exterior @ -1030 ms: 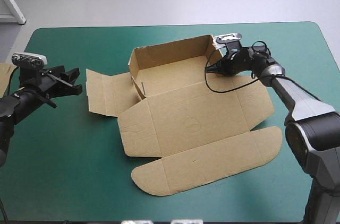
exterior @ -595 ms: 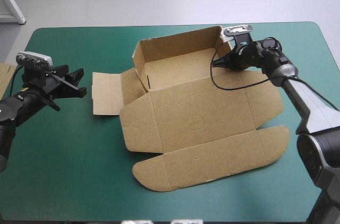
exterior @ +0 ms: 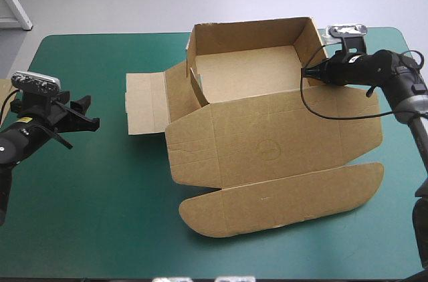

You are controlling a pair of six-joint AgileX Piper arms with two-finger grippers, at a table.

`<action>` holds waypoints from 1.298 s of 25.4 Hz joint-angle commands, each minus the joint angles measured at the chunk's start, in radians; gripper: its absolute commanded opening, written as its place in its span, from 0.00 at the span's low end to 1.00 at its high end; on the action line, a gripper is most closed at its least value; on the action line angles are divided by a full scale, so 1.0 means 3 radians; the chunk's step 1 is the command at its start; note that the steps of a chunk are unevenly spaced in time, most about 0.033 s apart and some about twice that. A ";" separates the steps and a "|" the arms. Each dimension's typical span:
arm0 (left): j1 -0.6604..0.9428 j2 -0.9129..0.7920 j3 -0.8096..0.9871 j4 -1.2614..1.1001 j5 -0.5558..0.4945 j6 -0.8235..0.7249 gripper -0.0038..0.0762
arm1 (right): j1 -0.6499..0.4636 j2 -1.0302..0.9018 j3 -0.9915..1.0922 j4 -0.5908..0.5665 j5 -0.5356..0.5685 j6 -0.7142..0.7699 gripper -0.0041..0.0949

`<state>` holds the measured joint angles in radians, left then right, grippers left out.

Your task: Fold the box

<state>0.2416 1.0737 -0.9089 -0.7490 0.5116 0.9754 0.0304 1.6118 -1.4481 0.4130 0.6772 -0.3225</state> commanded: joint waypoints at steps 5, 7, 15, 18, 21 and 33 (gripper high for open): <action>-0.0015 0.0130 -0.0032 0.0307 -0.0212 -0.0617 0.42 | -0.0208 -0.0547 -0.0095 0.0514 -0.0058 -0.0270 0.04; -0.0015 0.0230 -0.0018 0.0109 -0.0184 -0.0617 0.42 | -0.0259 -0.0620 -0.0095 0.0572 -0.0010 -0.0308 0.04; -0.0015 0.0609 -0.0018 -0.0694 0.0207 -0.0179 0.42 | -0.0322 -0.0702 -0.0107 0.0806 0.0095 -0.0419 0.04; -0.0010 0.0779 -0.0018 -0.0847 0.0347 -0.0099 0.42 | -0.0322 -0.0717 -0.0107 0.0860 0.0108 -0.0451 0.04; -0.0010 0.0959 -0.0018 -0.1197 0.0474 0.0158 0.42 | -0.0322 -0.0730 -0.0107 0.0864 0.0151 -0.0451 0.04; -0.0010 0.1447 -0.0018 -0.2689 0.1722 0.1022 0.42 | -0.0322 -0.0800 -0.0107 0.0914 0.0224 -0.0494 0.04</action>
<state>0.2416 1.5188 -0.8873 -1.4224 0.8703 1.2535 -0.0596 1.4140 -1.4481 0.6245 0.7926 -0.4746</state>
